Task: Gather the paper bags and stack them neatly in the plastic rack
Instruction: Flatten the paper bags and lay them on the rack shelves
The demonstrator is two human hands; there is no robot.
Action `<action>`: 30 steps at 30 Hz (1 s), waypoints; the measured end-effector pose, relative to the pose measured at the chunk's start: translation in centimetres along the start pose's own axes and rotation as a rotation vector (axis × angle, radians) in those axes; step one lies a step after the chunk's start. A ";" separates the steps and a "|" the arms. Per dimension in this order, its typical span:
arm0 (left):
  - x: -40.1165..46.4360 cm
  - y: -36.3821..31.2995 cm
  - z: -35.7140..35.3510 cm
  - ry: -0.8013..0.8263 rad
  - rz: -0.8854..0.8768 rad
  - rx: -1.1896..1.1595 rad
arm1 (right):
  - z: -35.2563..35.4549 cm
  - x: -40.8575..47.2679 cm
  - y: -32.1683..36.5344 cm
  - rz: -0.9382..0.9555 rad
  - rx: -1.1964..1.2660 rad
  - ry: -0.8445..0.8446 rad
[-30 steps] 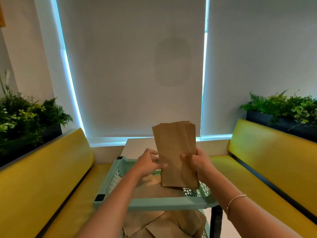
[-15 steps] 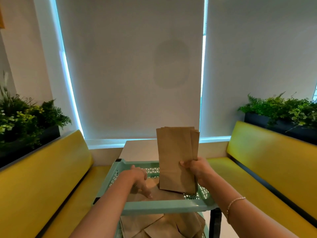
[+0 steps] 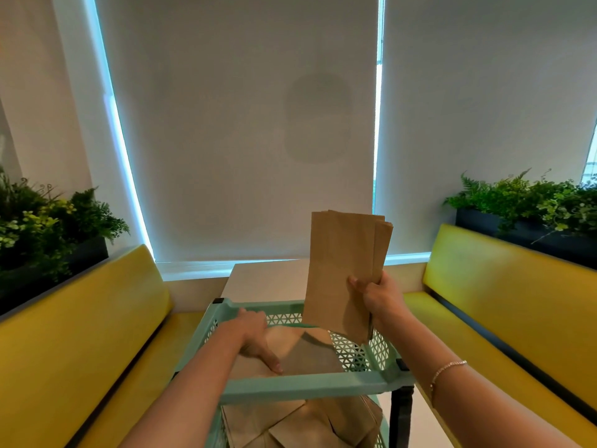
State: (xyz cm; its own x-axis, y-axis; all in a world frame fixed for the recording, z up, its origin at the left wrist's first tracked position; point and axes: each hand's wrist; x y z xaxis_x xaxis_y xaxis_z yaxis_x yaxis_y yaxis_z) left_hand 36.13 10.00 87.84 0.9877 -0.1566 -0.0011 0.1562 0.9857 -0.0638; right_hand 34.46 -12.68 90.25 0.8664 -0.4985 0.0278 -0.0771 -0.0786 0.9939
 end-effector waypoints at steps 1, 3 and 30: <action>-0.1 -0.1 0.0 -0.032 -0.030 0.023 | 0.0 0.0 0.1 0.014 0.014 -0.021; -0.2 -0.1 0.0 -0.116 -0.075 0.013 | 0.1 0.1 0.3 0.040 0.029 -0.058; -1.9 0.6 4.5 -0.698 0.237 -1.173 | -1.7 -1.2 -0.9 -0.124 0.028 0.017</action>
State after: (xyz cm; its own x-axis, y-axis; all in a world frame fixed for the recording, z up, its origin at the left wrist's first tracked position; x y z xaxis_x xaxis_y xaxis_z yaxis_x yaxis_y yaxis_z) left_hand 34.39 11.15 92.34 0.8445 0.4117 0.3425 0.2287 0.3011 -0.9258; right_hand 34.38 -10.53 89.54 0.8782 -0.4690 -0.0933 0.0178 -0.1627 0.9865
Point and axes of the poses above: each hand's wrist, its own x-axis towards the middle knuckle, its own z-axis out of the back of the hand, y = z × x, and after that the axes turned 11 degrees about -y, right-handed
